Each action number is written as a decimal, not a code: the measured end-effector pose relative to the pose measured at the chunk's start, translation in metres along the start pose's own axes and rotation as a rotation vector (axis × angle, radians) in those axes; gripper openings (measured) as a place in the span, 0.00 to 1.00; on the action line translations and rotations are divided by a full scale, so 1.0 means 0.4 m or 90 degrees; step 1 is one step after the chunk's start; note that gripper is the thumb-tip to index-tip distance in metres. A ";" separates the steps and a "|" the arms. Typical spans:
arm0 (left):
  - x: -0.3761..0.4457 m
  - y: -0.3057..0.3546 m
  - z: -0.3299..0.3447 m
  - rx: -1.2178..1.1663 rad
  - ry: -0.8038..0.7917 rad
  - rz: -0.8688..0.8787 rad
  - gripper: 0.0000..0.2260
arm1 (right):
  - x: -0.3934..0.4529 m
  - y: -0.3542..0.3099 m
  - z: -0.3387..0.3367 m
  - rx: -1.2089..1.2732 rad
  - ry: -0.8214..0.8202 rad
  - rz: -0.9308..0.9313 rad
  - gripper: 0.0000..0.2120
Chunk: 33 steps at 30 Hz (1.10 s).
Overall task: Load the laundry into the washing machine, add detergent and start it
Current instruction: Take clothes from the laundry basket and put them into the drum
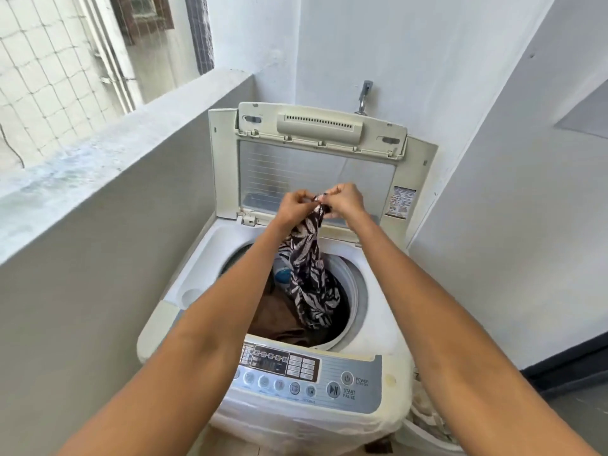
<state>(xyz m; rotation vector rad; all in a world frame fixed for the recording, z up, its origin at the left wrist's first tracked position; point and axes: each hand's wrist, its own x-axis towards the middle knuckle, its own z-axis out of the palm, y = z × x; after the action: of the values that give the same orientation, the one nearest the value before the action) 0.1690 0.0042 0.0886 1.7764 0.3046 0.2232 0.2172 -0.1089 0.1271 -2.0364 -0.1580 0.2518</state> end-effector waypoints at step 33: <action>-0.139 0.030 0.381 -0.100 -0.202 -0.149 0.05 | -0.172 0.334 -0.199 -0.032 0.251 0.106 0.10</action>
<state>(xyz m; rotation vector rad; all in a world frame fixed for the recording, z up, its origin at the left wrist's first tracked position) 0.1651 -0.1568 0.0670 1.5752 0.2552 -0.1960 0.1707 -0.2539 0.0513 -2.1082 0.2529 -0.0537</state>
